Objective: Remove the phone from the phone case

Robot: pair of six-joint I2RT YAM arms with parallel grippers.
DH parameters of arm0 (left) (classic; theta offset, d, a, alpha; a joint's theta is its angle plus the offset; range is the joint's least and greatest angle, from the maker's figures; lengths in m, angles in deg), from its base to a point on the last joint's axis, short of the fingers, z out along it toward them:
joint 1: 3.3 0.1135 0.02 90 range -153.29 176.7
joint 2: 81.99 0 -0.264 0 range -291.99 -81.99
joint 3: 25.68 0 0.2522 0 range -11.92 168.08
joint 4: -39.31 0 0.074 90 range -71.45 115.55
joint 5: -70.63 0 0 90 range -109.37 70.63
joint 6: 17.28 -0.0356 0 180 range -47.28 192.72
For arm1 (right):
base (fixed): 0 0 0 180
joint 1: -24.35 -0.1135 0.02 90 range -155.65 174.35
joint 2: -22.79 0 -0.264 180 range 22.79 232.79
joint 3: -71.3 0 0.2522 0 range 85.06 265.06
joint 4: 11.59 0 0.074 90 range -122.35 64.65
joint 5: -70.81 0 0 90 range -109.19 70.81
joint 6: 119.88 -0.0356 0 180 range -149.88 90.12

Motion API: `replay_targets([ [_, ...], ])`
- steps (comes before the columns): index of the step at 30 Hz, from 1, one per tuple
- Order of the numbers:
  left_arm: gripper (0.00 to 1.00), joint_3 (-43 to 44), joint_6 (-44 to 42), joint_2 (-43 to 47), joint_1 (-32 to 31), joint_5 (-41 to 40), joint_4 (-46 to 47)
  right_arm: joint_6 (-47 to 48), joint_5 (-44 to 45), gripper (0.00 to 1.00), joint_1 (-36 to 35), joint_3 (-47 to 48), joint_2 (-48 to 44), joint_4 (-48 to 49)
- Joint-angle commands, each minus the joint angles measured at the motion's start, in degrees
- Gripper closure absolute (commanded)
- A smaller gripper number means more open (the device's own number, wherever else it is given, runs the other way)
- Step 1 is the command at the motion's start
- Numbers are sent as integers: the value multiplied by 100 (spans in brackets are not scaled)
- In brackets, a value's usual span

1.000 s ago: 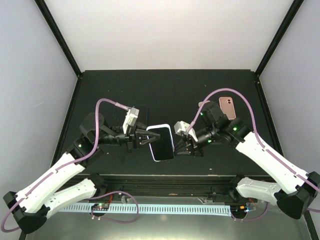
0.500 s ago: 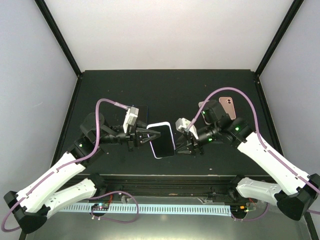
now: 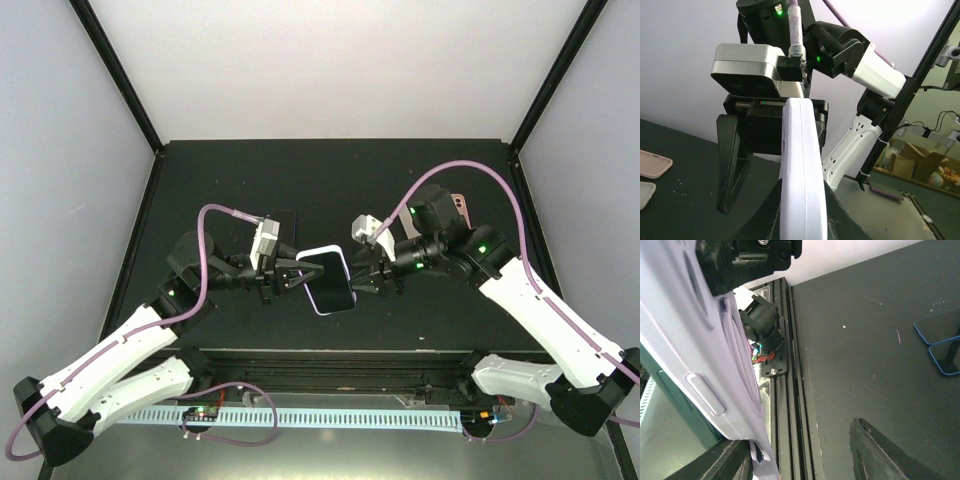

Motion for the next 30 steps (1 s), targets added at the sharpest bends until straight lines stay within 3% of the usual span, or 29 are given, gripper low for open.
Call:
replay_targets([
  [1,98,-348,39,-218,-178,778,-423,-337,45,48,88,718,171,1147],
  [9,98,-509,-115,-225,-178,572,-630,48,-1506,38,89,1391,452,747],
  [16,99,-711,264,-300,-178,190,-245,-168,-2349,39,86,1243,270,1089],
  [20,99,-590,324,-186,-171,-641,-425,4,-2022,41,85,1237,157,874],
  [30,98,-15,-767,132,-151,-1091,-1743,1673,-907,36,92,1671,-78,-1018],
])
